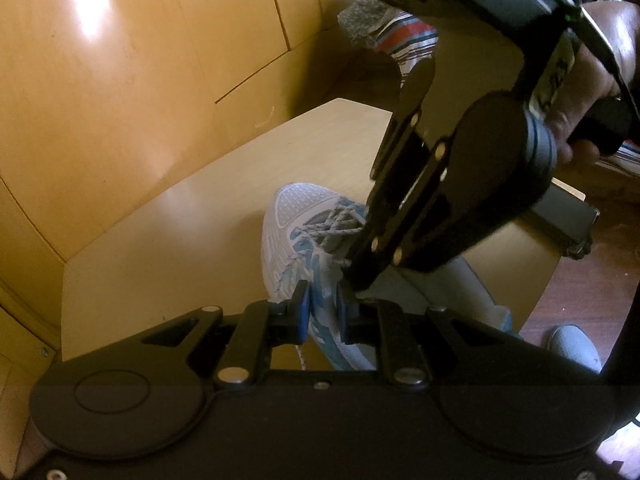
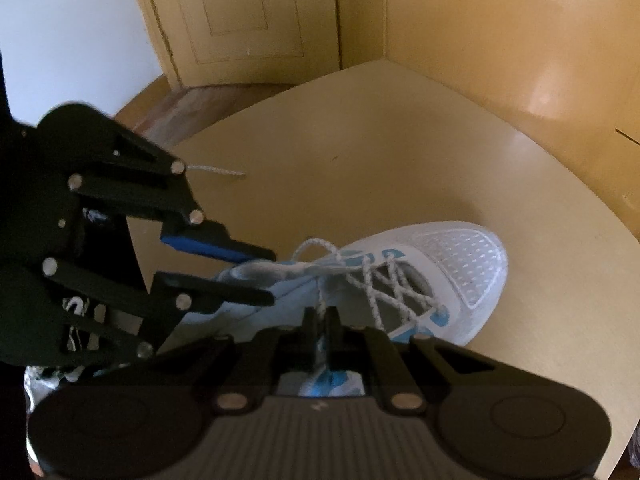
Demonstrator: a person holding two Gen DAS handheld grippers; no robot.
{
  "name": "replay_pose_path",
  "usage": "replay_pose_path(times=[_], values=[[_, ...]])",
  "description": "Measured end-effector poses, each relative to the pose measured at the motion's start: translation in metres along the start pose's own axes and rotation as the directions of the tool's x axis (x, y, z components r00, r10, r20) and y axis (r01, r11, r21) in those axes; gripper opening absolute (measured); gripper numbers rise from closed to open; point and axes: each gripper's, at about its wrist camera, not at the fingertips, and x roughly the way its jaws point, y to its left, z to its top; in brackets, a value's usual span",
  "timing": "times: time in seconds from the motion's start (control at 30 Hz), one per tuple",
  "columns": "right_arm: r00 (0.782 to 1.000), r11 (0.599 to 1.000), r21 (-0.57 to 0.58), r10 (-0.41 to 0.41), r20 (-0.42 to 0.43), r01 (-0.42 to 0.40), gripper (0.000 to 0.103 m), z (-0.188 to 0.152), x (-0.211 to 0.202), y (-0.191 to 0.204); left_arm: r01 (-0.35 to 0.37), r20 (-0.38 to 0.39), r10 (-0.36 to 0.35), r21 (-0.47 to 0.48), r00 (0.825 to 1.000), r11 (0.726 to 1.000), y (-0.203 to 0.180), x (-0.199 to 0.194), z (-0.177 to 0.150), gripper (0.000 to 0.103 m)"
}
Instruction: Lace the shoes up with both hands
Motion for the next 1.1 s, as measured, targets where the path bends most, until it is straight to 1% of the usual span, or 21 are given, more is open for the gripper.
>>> replay_pose_path(times=[0.07, 0.13, 0.17, 0.2, 0.3, 0.47, 0.53, 0.6, 0.73, 0.83, 0.9, 0.93, 1.1], values=[[1.000, 1.000, -0.001, 0.001, 0.000, -0.001, 0.004, 0.000, 0.000, 0.000, 0.003, 0.000, -0.003, -0.010, 1.000, 1.000, 0.002, -0.002, 0.000, 0.013], [1.000, 1.000, -0.003, 0.001, -0.001, -0.001, 0.004, 0.001, 0.000, 0.000, 0.016, -0.001, -0.016, -0.041, 1.000, 0.999, 0.008, -0.002, -0.001, 0.013], [1.000, 1.000, -0.004, 0.001, -0.001, -0.001, 0.004, 0.001, 0.000, 0.000, 0.028, -0.002, -0.028, -0.069, 1.000, 0.997, 0.007, -0.004, -0.001, 0.013], [1.000, 1.000, -0.004, 0.002, -0.001, -0.002, 0.004, 0.001, 0.000, 0.000, 0.052, -0.003, -0.053, -0.124, 0.999, 0.991, 0.012, -0.003, -0.001, 0.013], [1.000, 1.000, -0.007, 0.003, -0.002, -0.003, 0.004, 0.001, -0.001, -0.001, 0.117, -0.002, -0.121, -0.266, 0.993, 0.957, 0.032, 0.001, -0.003, 0.013], [1.000, 1.000, -0.010, 0.004, -0.003, -0.004, 0.004, 0.002, -0.001, -0.001, 0.160, 0.011, -0.168, -0.379, 0.986, 0.912, 0.052, 0.008, -0.008, 0.013], [1.000, 1.000, -0.013, 0.004, 0.000, -0.004, 0.004, 0.002, -0.002, -0.001, 0.173, 0.014, -0.183, -0.408, 0.983, 0.896, 0.051, 0.005, -0.010, 0.013], [1.000, 1.000, -0.013, 0.006, 0.001, -0.006, 0.004, 0.004, 0.000, -0.003, 0.190, 0.017, -0.204, -0.448, 0.979, 0.874, 0.055, 0.005, -0.011, 0.014], [1.000, 1.000, -0.011, 0.004, 0.003, -0.004, 0.004, 0.003, -0.001, -0.001, 0.200, 0.021, -0.216, -0.474, 0.976, 0.858, 0.049, -0.003, -0.016, 0.014], [1.000, 1.000, -0.019, 0.002, -0.002, -0.003, 0.004, 0.004, 0.001, 0.001, 0.213, 0.027, -0.233, -0.512, 0.972, 0.832, 0.050, -0.007, -0.022, 0.014], [1.000, 1.000, -0.024, 0.002, -0.007, -0.003, 0.004, 0.004, 0.003, 0.002, 0.221, 0.031, -0.243, -0.535, 0.970, 0.815, 0.049, -0.002, -0.018, 0.014], [1.000, 1.000, -0.025, 0.002, -0.008, -0.002, 0.004, 0.005, 0.003, 0.003, 0.223, 0.031, -0.245, -0.541, 0.969, 0.811, 0.046, 0.000, -0.015, 0.014], [1.000, 1.000, -0.021, 0.002, -0.002, -0.002, 0.004, 0.006, 0.002, 0.001, 0.224, 0.031, -0.247, -0.541, 0.968, 0.810, 0.042, 0.001, -0.012, 0.014]])
